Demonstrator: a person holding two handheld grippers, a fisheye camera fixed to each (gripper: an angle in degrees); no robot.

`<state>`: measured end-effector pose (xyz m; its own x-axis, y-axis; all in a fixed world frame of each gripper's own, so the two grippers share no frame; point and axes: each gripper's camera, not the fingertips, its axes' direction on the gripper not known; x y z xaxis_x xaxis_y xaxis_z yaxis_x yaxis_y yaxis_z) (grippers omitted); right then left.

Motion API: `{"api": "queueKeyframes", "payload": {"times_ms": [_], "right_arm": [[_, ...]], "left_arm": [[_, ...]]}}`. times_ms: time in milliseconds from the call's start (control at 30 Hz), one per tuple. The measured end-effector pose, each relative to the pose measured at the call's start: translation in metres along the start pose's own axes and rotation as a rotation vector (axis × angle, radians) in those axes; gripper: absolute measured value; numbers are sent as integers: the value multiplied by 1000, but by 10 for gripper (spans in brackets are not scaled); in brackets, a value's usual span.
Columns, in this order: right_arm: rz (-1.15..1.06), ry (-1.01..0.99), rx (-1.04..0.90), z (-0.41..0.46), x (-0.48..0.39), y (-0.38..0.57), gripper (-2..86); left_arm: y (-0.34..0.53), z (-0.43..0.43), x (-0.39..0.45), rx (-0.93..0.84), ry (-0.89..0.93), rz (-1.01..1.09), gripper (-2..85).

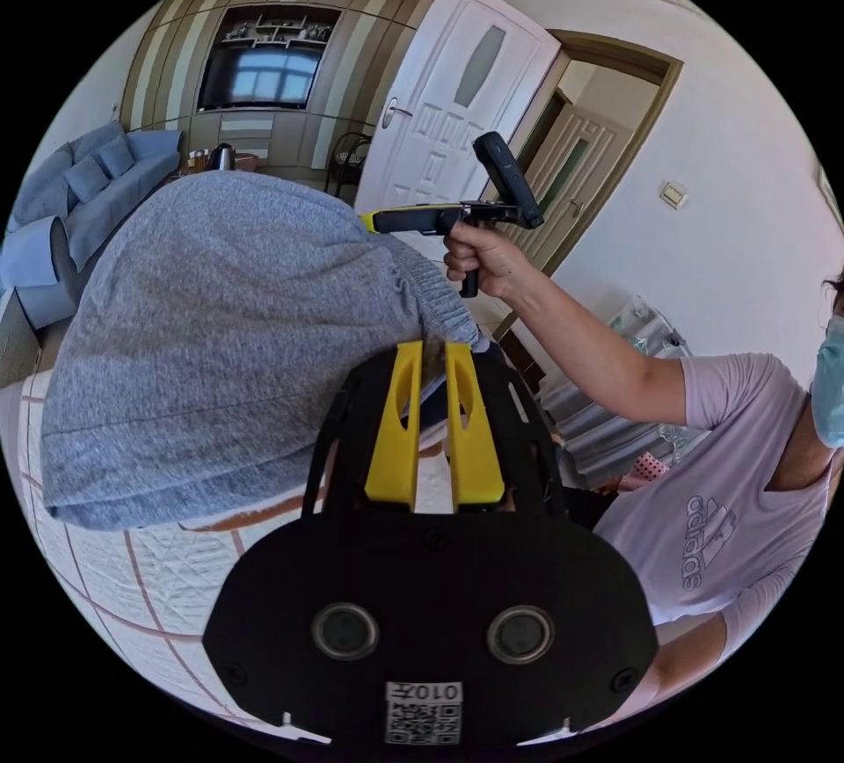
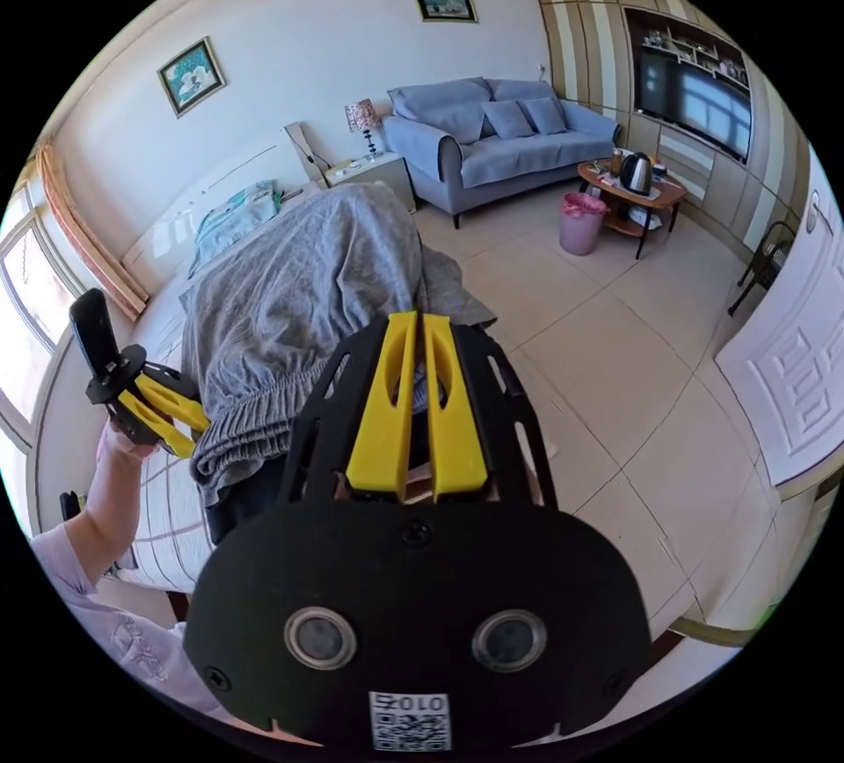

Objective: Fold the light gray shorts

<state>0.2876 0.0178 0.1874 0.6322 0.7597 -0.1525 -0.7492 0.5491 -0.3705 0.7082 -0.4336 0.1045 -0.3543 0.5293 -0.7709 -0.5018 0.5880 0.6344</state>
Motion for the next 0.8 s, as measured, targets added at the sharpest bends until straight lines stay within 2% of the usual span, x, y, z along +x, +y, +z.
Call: {"api": "queueKeyframes", "payload": {"times_ms": [100,167,267,367,467,533,567,633,667,733,800], "right_arm": [[6,-60,106,-24,9,20,33],[-23,-100,292,-75,6,44,27],[-157,-82,379,-138,-21,78,25],[-294,-63,393,-176,-52,126,25],[-408,-127,359,-179,-77,182,26],[-480,-197,335,-167,-93,221,27],[-506,-240,301,-152,-103,247,28],[-514,-293,230,-125,-119,283,28],[-502,-337,188,-105,-131,305,28],[-509,-443,128,-79,-151,332,29],[-556,-534,60,-62,-178,346,29]], "left_arm": [[16,-26,43,50,-108,46,45],[33,-53,84,101,-209,85,43],[94,-98,156,206,-224,103,38],[194,-127,222,254,-283,10,29],[326,-145,280,267,-360,-207,18],[437,-162,333,257,-471,-444,13],[464,-167,349,243,-519,-513,12],[560,-199,429,257,-744,-779,12],[580,-208,452,268,-814,-835,13],[645,-242,538,268,-1147,-1079,23],[678,-264,587,220,-1342,-1212,36]]}}
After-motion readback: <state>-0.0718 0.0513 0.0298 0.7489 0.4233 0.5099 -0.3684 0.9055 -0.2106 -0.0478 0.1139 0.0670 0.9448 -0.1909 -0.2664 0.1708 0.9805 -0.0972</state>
